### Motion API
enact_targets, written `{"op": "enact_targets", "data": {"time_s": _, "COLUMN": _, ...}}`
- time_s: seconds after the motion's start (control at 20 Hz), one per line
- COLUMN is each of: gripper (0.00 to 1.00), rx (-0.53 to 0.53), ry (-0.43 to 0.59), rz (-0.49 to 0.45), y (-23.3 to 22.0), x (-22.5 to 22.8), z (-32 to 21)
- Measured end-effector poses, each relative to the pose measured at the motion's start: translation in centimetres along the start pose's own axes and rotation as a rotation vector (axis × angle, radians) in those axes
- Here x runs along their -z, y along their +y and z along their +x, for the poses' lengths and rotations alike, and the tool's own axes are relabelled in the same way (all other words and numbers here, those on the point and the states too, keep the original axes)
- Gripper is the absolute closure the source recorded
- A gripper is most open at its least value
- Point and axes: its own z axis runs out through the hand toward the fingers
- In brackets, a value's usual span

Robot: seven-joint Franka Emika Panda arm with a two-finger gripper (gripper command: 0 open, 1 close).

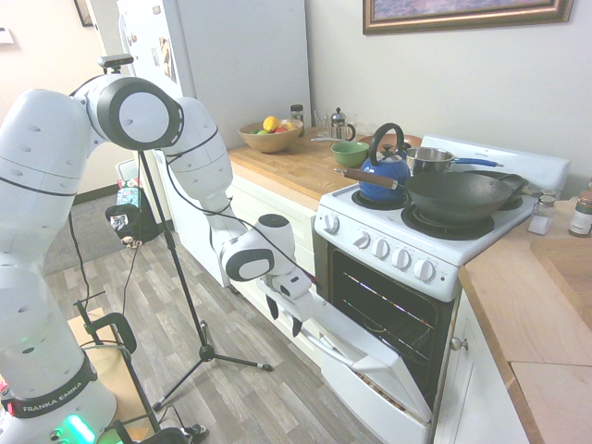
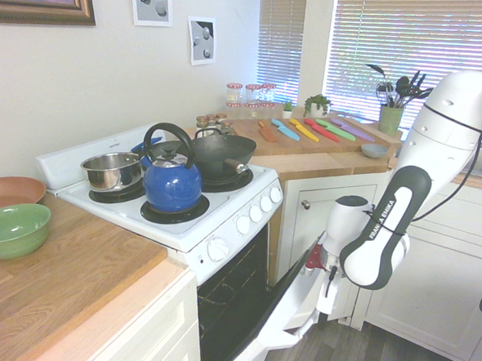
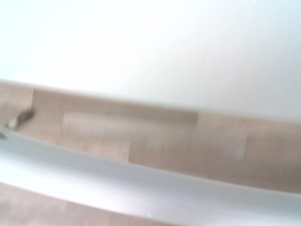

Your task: Close the oven

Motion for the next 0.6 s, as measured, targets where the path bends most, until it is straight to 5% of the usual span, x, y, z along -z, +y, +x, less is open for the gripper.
{"op": "enact_targets", "data": {"time_s": 0.35, "gripper": 0.0, "rx": 0.062, "ry": 0.052, "rz": 0.005, "y": -4.2, "x": 3.9, "z": 3.4}}
{"op": "enact_targets", "data": {"time_s": 0.6, "gripper": 0.0, "rx": 0.007, "ry": 0.003, "rz": 0.002, "y": -4.3, "x": 12.9, "z": 1.4}}
